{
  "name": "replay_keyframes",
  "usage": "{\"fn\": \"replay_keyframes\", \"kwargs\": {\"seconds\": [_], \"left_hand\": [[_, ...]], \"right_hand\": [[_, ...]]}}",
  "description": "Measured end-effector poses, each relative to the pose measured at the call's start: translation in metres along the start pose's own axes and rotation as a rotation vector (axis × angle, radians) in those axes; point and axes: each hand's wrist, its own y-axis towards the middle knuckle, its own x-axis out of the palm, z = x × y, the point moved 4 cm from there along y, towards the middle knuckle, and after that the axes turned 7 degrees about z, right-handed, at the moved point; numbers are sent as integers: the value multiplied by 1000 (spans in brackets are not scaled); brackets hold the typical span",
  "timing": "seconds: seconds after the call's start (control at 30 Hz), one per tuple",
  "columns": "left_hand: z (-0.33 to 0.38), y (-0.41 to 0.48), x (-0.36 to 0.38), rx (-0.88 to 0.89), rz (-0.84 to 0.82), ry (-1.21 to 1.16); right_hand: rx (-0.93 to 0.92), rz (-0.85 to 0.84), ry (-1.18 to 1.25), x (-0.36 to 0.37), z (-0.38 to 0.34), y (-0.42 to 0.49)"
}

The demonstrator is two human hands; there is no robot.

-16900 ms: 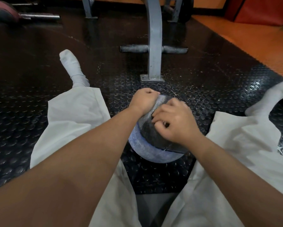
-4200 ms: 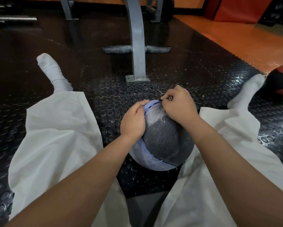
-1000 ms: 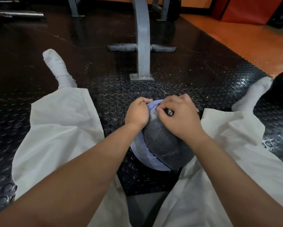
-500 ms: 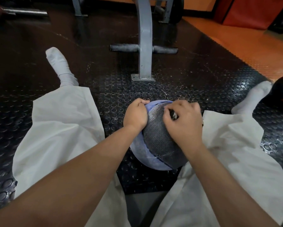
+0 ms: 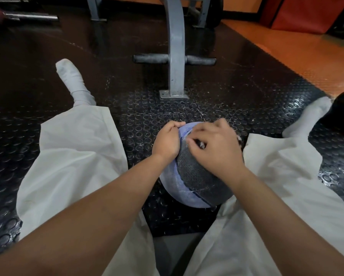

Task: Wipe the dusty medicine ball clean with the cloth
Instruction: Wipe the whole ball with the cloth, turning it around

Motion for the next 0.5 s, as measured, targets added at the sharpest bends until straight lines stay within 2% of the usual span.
{"fn": "replay_keyframes", "kwargs": {"seconds": [0.1,0.17,0.23,0.37,0.43,0.5], "left_hand": [[0,-2,-4,-9,-2,-24],[-3,-6,-8,8,5,-40],[-6,-10,-10,13,24,-48],[-5,-13,-10,7,96,5],[-4,-10,-10,-2,114,19],[-5,-8,-11,-32,114,3]], "right_hand": [[-224,-94,48,-2,-22,-13],[-287,-193,163,-5,-17,-9],[-205,-239,259,-5,-3,1],[144,-109,198,0,13,11],[132,-49,67,2,-1,5],[-13,-56,-20,5,-20,-8]]}}
